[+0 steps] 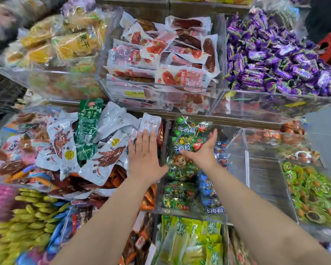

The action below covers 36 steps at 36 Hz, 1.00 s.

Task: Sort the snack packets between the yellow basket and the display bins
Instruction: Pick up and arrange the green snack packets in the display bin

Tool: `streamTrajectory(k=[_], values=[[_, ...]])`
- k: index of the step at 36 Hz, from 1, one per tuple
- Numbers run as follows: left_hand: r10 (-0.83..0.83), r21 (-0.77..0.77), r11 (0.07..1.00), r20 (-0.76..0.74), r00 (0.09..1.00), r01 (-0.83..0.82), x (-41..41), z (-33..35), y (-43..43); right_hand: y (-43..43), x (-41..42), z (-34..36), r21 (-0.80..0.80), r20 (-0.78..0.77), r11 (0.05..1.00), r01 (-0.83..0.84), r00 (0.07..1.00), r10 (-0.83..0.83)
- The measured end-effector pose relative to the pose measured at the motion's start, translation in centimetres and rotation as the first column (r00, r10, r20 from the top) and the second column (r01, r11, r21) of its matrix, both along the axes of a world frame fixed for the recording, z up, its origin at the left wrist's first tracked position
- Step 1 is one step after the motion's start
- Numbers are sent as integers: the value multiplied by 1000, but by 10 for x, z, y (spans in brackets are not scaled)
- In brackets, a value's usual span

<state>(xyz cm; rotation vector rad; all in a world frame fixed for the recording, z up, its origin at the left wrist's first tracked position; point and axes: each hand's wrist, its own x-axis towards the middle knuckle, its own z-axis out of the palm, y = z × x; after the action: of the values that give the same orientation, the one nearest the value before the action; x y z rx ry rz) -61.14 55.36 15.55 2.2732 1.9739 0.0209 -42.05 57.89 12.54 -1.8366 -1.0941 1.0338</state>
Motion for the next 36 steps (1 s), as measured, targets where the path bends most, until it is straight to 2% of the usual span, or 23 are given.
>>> streamTrajectory(k=[5,7,11,13,17,21,29,32,36], values=[[-12,21,1000,13,1000,12,-2,-4,0,8,7,-4,-22,-45,997,67,997,-68],[-19,26,999,-10,1000,20,-2,-4,1,4,5,-4,34,-42,999,20,999,-19],[-23,39,999,-17,1000,24,-1,-5,-1,-1,5,-2,104,86,989,-108,991,99],[-23,51,998,-4,1000,23,-1,-5,-1,0,12,1,81,113,979,-187,978,178],[-21,76,997,-6,1000,22,-1,-6,-1,7,21,4,13,73,956,-293,954,291],[-18,92,996,3,1000,17,-2,-6,-2,12,24,7,-54,-23,956,-289,957,289],[-20,76,997,-16,1000,21,-2,-5,-3,17,53,19,-89,-138,952,-294,950,281],[-19,70,997,-23,1000,21,-2,-4,-3,25,56,23,-118,-128,944,-307,948,293],[-20,62,998,-33,999,22,-1,-3,-3,26,30,6,-78,-10,983,-163,987,163]])
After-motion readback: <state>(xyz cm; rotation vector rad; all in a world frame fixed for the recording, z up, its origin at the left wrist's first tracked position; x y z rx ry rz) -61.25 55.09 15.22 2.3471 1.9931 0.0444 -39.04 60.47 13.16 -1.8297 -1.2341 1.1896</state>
